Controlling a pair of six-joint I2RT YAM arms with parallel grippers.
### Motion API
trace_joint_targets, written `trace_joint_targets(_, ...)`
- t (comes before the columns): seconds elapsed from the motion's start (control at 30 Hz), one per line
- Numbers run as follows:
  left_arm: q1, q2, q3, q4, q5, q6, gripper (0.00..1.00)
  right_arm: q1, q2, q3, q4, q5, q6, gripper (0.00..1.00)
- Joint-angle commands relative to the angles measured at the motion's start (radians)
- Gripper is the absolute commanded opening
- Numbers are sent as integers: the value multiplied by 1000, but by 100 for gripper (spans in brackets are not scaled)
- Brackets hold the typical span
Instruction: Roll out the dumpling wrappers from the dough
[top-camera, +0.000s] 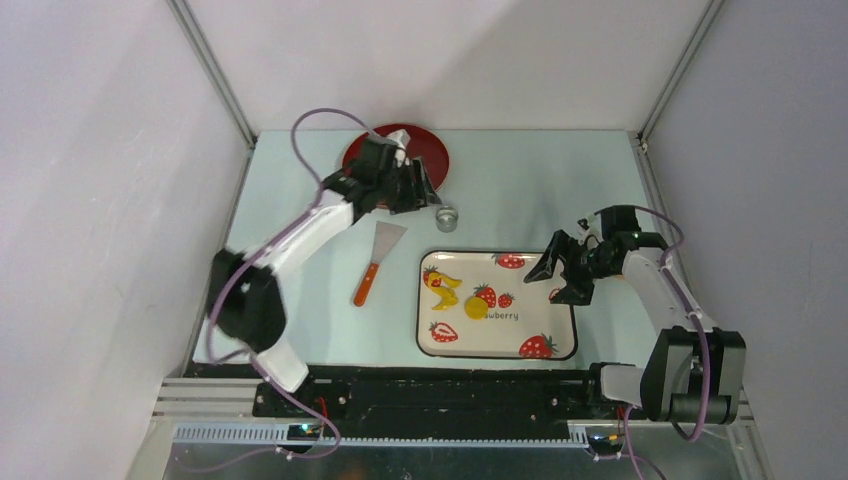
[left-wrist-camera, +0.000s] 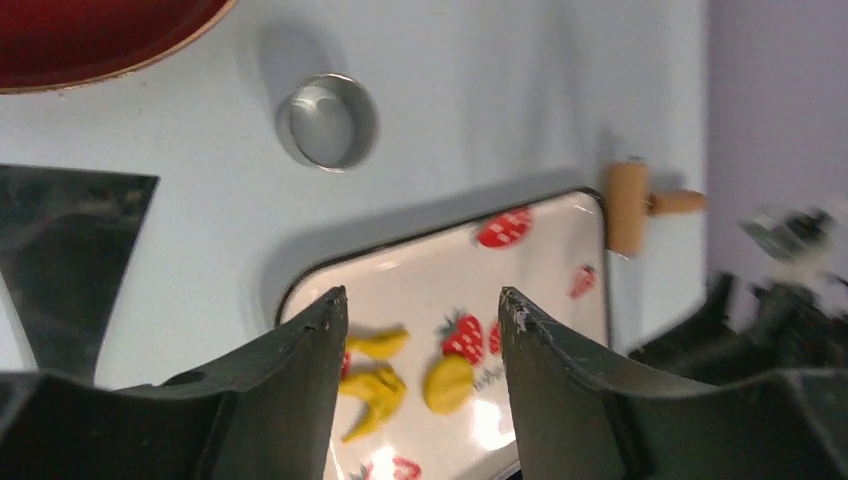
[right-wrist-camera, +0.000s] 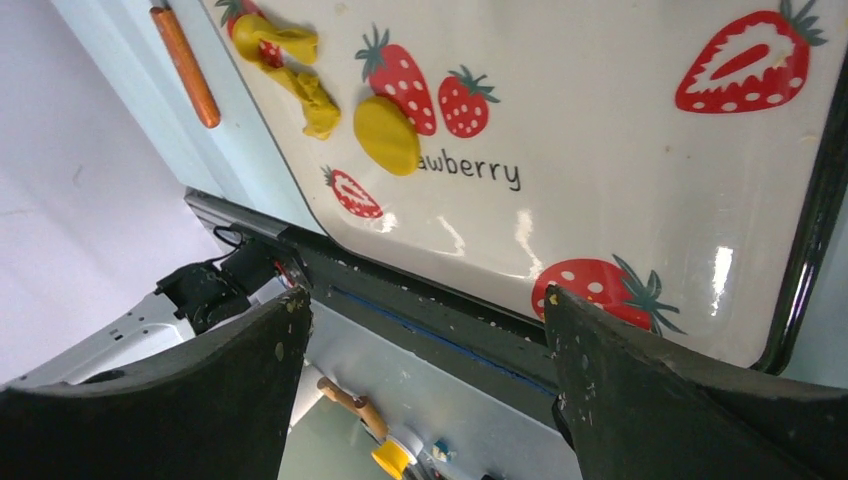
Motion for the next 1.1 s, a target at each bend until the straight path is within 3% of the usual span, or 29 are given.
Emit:
trace_joint_targets(0.0, 38, -248, -165, 163, 127, 28, 62, -5, -67, 3, 26, -88, -12, 92)
trace_joint_targets(0.1, 67, -394, -339, 316, 312, -29, 64, -5, -109, 3, 38, -141, -13, 99)
trace_joint_targets(0.17, 91, -476, -467, 548, 452, -142, 66, -5, -136, 2, 57, -205, -14, 99)
trace_joint_targets(0.2, 104, -524, -506, 708, 485, -180, 67, -5, -145, 2, 73, -242, -8, 99)
trace_joint_targets(0.27, 110, -584, -570, 793, 525, -232, 70, -6, -181, 2, 99, -290, 6, 99)
trace_joint_targets(0.5, 80, -669, -602, 810, 620, -269, 72, 51, -258, 3, 271, -356, 191, 100)
trace_joint_targets(0.67, 9, -667, -595, 809, 625, -278, 73, 304, -231, 10, 600, -288, 456, 98)
trace_joint_targets(0.73, -34, -653, -590, 810, 611, -278, 73, 398, -186, 54, 641, -249, 516, 98)
trace_joint_targets(0.83, -59, -632, -592, 810, 583, -276, 73, 506, -90, 129, 616, -196, 510, 97)
trace_joint_targets(0.97, -64, -632, -640, 794, 515, -258, 72, 503, -24, 173, 425, -101, 432, 97)
trace_joint_targets(1.07, -64, -627, -647, 604, 426, -187, 72, 458, -7, 160, 227, 30, 292, 99)
